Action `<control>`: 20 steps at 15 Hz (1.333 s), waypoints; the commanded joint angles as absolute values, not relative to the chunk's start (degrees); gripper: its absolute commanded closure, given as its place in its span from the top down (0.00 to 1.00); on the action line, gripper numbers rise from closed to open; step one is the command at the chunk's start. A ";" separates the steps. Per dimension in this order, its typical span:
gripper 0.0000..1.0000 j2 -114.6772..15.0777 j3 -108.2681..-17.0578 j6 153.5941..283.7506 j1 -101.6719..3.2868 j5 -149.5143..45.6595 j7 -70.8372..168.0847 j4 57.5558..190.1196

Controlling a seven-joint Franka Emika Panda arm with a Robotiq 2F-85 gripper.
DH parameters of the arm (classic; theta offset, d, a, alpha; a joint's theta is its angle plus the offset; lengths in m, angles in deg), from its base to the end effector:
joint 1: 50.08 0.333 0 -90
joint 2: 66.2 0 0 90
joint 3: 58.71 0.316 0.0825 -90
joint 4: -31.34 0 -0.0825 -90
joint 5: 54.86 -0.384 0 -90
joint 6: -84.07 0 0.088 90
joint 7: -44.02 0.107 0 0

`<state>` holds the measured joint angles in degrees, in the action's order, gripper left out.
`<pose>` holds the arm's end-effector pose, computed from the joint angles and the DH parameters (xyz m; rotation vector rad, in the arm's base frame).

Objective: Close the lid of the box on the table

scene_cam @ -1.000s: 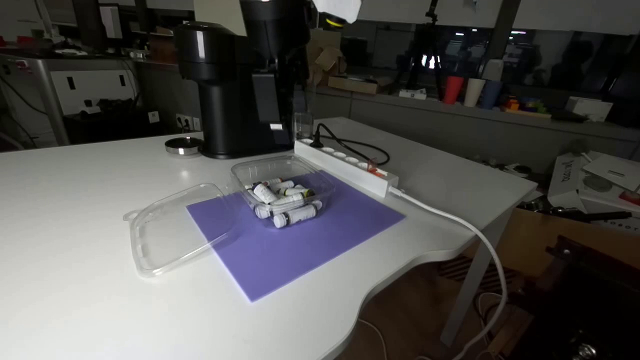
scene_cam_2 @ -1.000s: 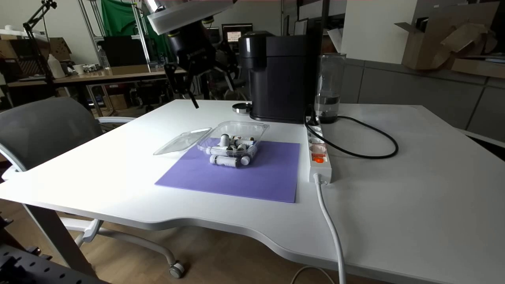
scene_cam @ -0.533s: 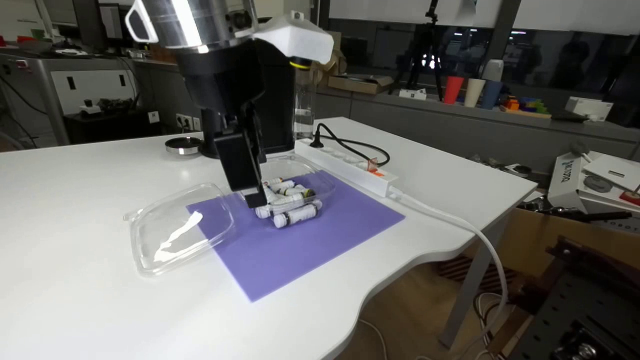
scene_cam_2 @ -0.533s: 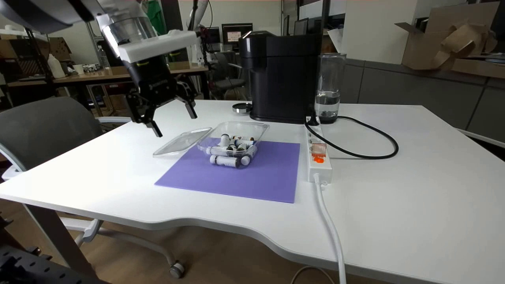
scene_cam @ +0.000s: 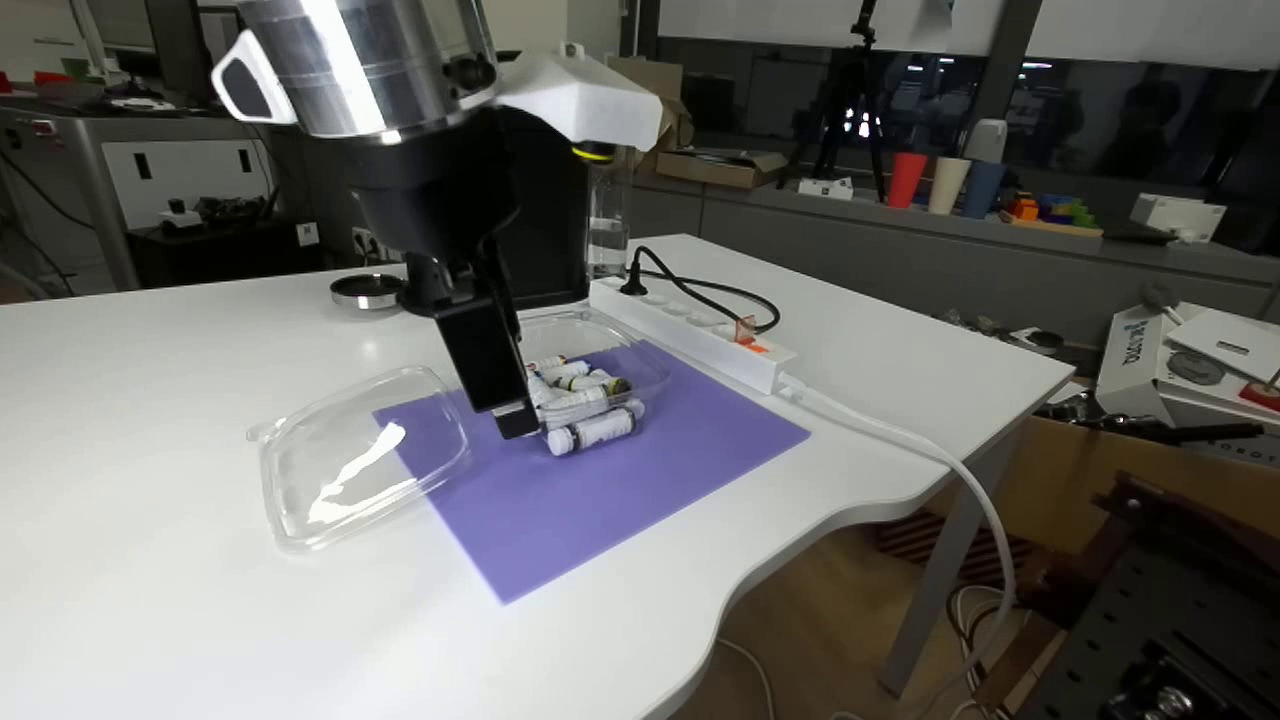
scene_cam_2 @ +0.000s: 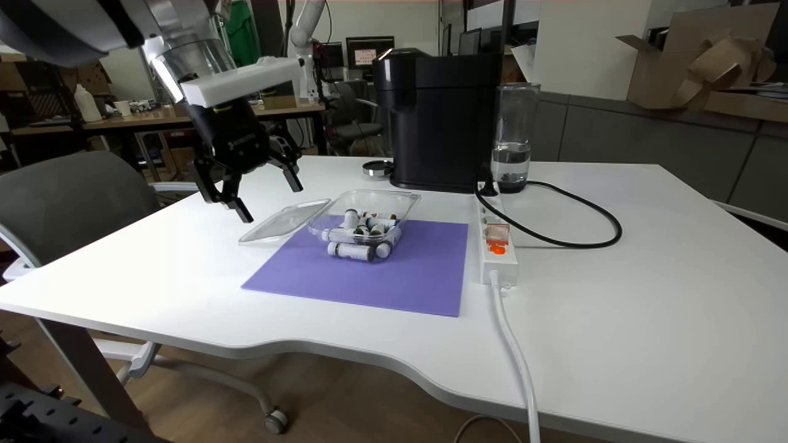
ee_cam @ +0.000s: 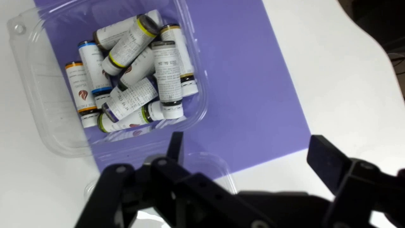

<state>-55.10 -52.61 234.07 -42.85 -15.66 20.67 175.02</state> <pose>0.4384 0.1205 0.1996 2.3137 1.6687 -0.1399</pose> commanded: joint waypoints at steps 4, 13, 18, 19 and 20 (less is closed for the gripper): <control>1.00 -49.46 -58.12 242.52 -37.53 13.93 38.26 170.55; 1.00 -43.84 -57.67 245.56 -37.12 19.87 43.23 168.60; 1.00 -42.54 -59.06 243.74 -34.91 29.27 47.40 166.30; 1.00 -42.28 -59.09 243.42 -34.56 31.67 48.32 165.90; 1.00 -42.01 -59.06 242.87 -34.10 34.33 49.76 165.59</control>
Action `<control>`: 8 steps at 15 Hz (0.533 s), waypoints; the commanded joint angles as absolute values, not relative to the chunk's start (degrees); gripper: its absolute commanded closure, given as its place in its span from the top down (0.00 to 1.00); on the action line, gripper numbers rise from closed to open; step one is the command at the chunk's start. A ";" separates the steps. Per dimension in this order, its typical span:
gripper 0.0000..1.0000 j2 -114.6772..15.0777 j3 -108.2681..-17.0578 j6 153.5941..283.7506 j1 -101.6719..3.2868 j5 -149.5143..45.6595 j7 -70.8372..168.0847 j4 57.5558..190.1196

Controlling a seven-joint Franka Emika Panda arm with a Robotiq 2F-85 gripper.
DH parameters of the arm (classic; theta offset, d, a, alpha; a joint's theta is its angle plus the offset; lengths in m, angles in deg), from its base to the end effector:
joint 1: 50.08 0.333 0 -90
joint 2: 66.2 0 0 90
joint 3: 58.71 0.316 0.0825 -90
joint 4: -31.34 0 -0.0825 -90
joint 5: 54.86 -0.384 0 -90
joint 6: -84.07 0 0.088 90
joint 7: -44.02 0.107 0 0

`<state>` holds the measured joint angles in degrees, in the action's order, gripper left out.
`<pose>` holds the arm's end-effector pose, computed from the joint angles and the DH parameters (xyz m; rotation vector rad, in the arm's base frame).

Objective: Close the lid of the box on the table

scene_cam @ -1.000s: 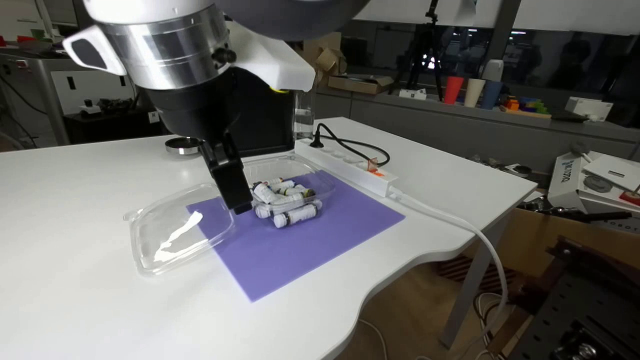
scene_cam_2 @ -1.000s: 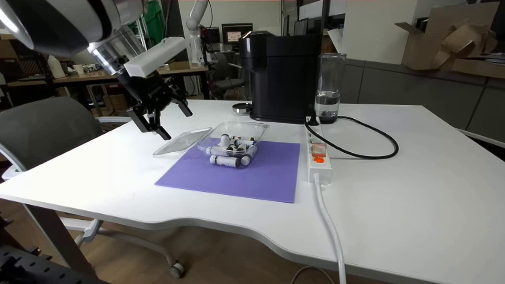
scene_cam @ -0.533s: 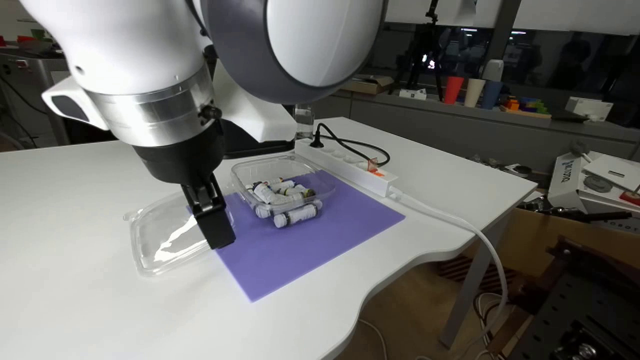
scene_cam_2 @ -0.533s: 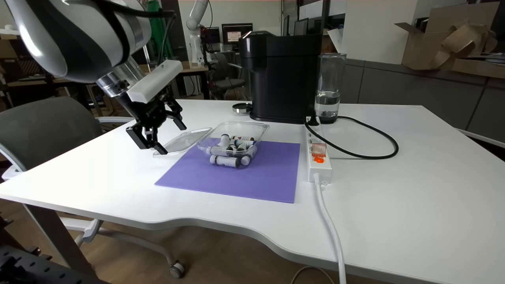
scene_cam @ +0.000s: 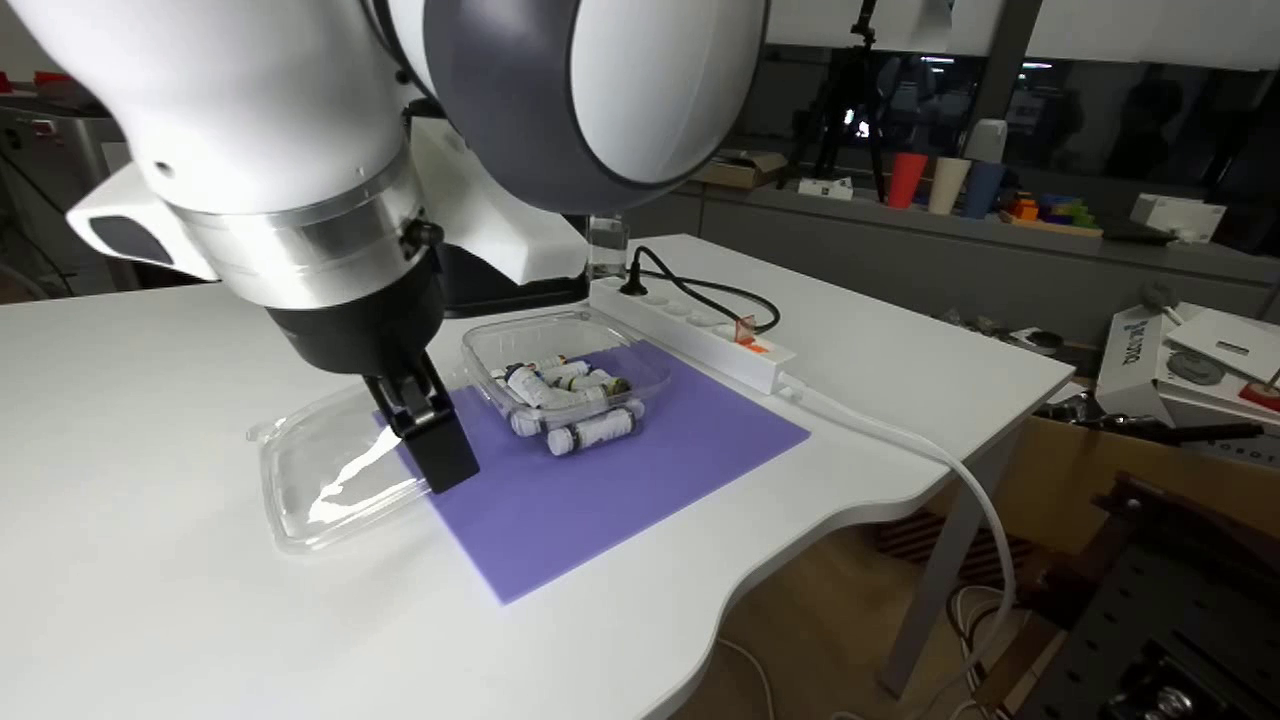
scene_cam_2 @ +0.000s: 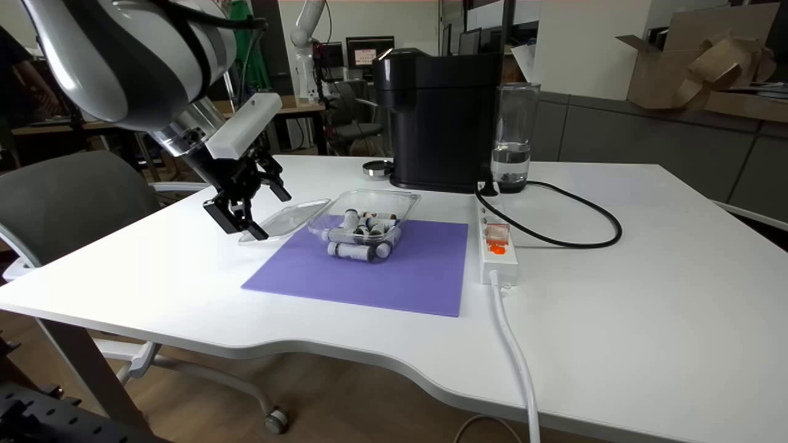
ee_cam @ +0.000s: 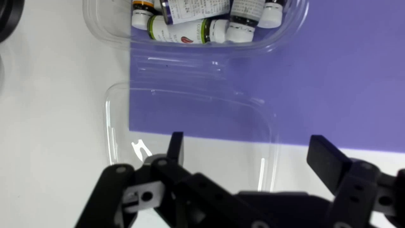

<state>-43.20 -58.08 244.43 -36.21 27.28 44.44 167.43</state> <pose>0.4395 0.1621 0.1431 1.8597 1.9435 0.1073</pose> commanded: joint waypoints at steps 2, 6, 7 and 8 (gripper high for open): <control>1.00 -41.20 -58.82 242.46 -33.52 38.57 52.96 165.34; 1.00 -39.23 -58.42 242.08 -32.90 45.91 61.98 164.68; 1.00 -38.80 -58.34 241.71 -32.72 48.10 64.69 164.30; 1.00 -38.39 -58.18 241.14 -32.53 50.51 67.47 163.89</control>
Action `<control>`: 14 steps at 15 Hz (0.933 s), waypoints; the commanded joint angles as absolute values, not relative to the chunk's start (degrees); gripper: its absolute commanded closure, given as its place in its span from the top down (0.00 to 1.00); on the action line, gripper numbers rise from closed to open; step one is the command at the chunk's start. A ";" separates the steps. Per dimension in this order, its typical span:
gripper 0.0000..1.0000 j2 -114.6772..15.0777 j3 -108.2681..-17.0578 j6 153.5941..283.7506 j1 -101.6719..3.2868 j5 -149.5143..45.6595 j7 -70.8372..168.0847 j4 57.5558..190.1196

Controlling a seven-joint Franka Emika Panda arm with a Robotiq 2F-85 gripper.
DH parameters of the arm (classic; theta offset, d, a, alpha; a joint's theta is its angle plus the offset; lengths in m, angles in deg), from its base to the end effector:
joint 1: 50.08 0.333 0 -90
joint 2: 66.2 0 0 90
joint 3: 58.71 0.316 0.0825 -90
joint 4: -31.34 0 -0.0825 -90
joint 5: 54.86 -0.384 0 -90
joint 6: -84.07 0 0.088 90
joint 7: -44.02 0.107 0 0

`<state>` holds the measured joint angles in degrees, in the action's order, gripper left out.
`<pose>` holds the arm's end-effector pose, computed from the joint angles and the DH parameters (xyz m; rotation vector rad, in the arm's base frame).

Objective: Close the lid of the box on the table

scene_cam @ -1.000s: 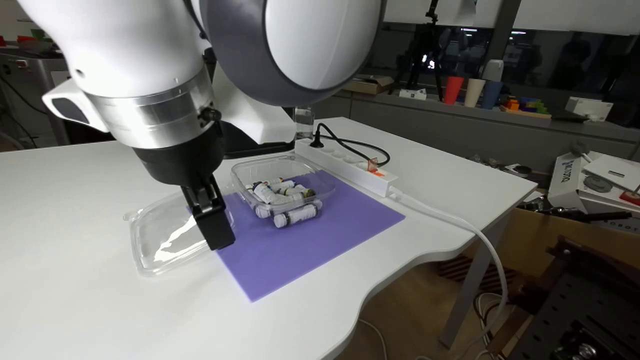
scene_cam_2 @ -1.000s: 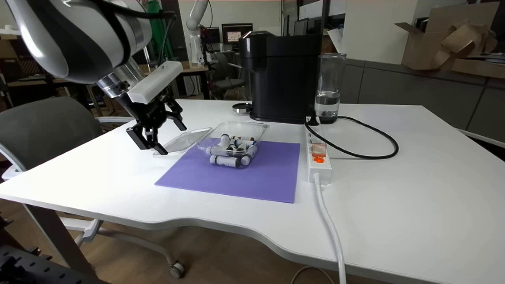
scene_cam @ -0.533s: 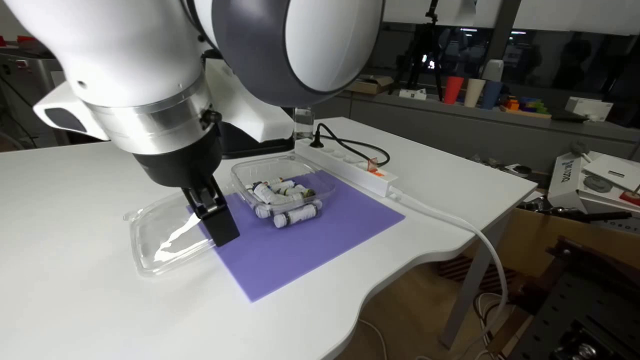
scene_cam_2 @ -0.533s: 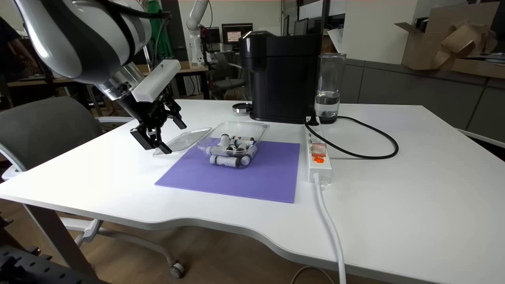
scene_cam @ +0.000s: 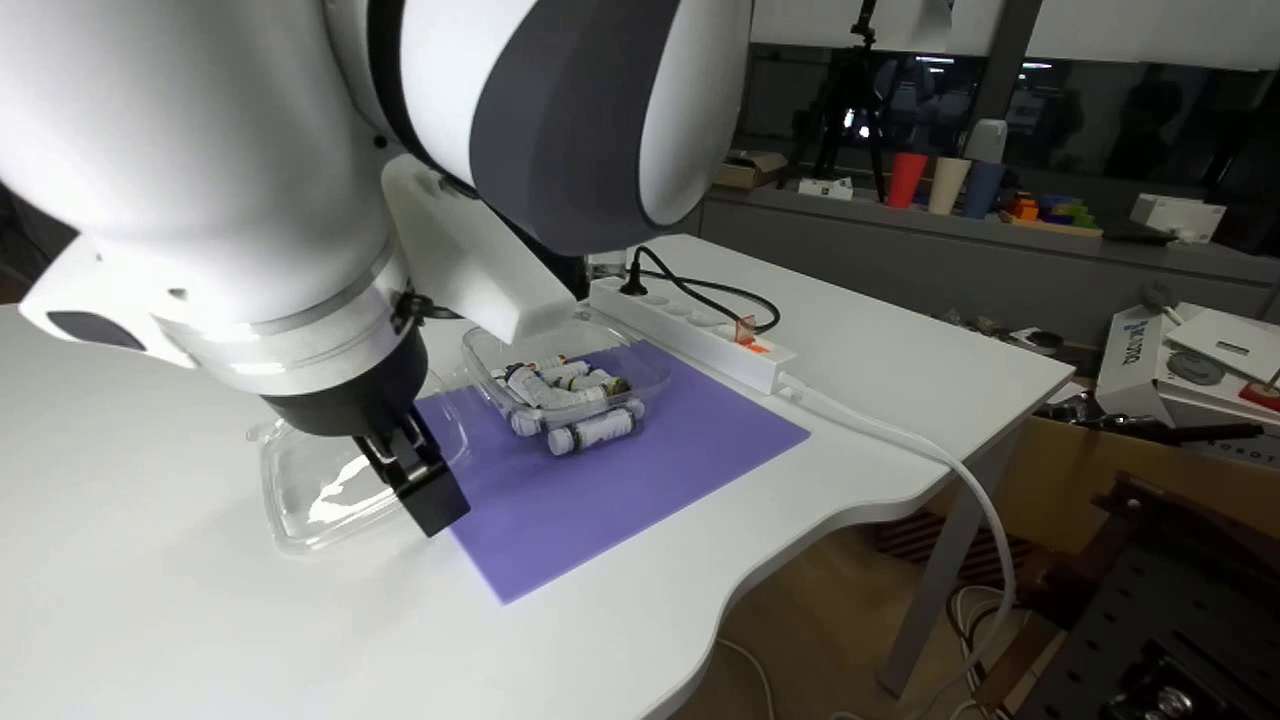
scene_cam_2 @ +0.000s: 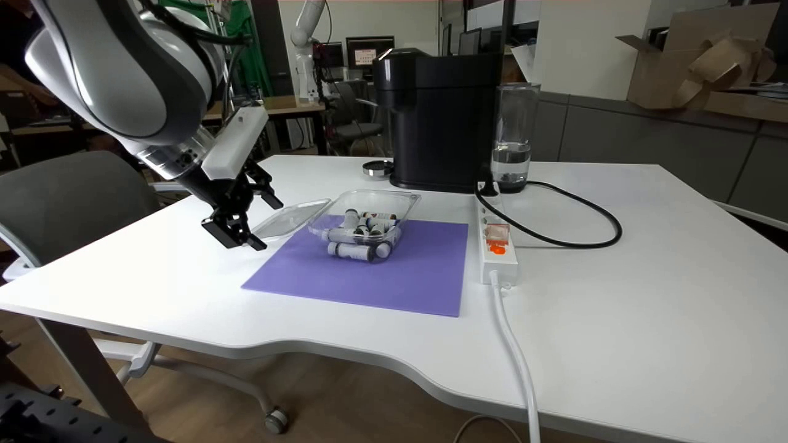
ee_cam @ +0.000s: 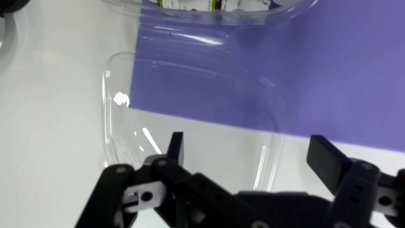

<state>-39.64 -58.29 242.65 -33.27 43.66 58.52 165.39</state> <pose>0.4250 0.1765 0.1177 1.7267 1.9686 0.1678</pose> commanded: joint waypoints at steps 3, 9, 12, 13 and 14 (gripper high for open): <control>1.00 -37.02 -57.27 237.37 -31.76 57.69 75.14 162.46; 1.00 -33.59 -47.82 227.00 -37.66 64.32 82.09 161.50; 1.00 -34.95 -44.33 223.42 -39.61 66.23 85.64 162.96; 1.00 -35.62 -43.53 222.38 -39.90 66.72 86.56 163.45; 1.00 -36.02 -42.87 221.37 -40.09 67.20 87.17 163.71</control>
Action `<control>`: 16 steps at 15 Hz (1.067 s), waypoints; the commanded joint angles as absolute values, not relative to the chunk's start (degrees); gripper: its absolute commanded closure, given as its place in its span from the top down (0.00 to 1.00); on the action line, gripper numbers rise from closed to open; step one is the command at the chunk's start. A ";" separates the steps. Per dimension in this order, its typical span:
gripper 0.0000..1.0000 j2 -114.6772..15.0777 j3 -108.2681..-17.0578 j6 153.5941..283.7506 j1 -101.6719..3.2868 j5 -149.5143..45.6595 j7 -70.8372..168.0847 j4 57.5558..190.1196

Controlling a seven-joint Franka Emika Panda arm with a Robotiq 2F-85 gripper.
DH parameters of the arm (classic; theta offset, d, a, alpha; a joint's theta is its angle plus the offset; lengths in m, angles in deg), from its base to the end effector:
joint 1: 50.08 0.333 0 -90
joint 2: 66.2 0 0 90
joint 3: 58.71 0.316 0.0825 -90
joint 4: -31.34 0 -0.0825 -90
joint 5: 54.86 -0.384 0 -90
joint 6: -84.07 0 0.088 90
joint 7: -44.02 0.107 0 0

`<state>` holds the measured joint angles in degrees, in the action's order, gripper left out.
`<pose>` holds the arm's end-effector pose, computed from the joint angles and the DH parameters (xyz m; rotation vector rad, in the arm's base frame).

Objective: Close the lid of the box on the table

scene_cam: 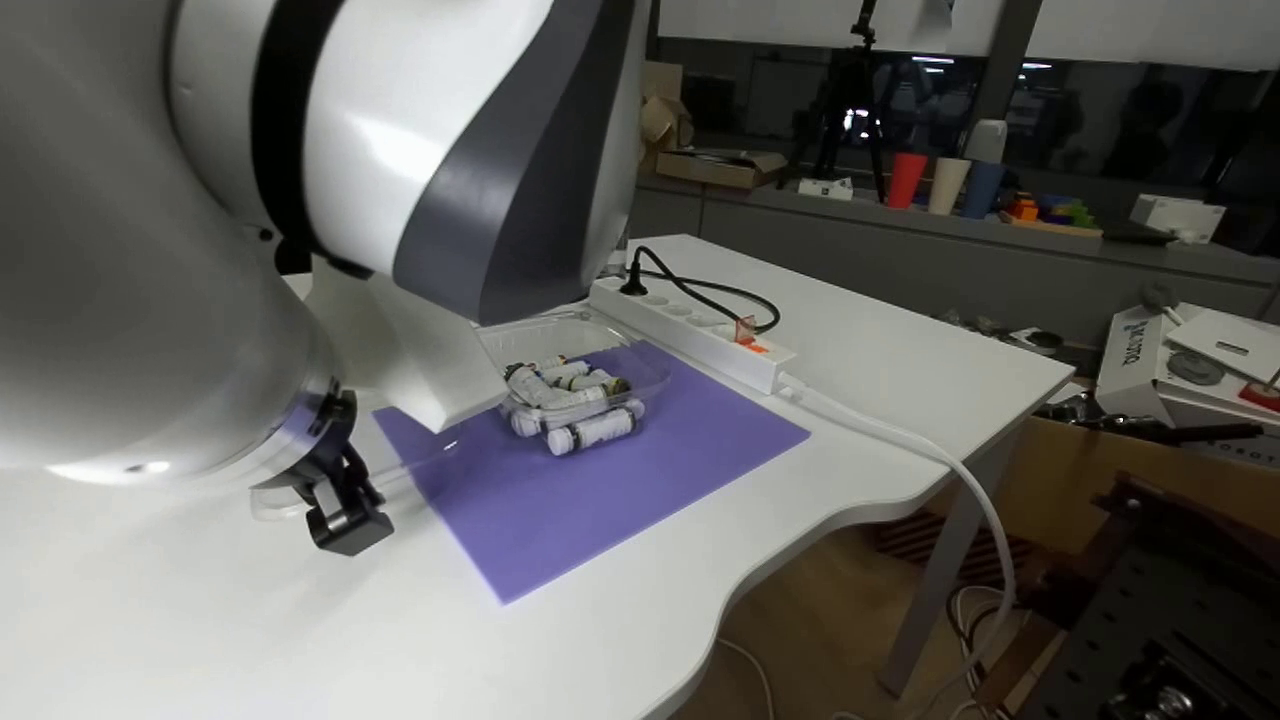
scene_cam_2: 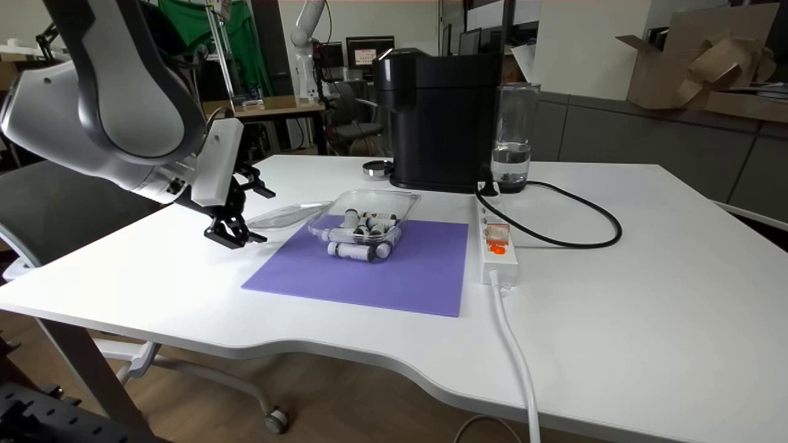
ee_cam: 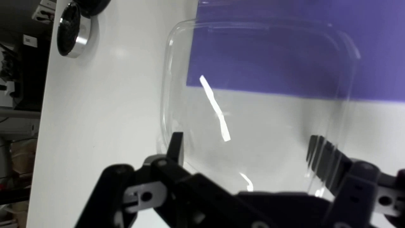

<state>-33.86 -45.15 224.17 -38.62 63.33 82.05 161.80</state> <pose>0.4263 0.2132 0.0891 1.6116 1.7569 0.3891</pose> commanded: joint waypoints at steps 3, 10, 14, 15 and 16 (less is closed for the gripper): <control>1.00 -37.36 -41.82 218.04 -40.15 67.25 87.86 164.34; 1.00 -42.68 -41.74 211.46 -40.31 63.06 87.97 166.26; 1.00 -46.80 -41.91 210.33 -40.78 59.17 87.74 168.00; 1.00 -48.09 -41.90 211.50 -41.26 57.60 87.62 168.48; 1.00 -49.30 -41.92 212.49 -41.60 55.64 87.48 168.94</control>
<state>-43.96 -42.07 211.00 -40.42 58.63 85.66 165.37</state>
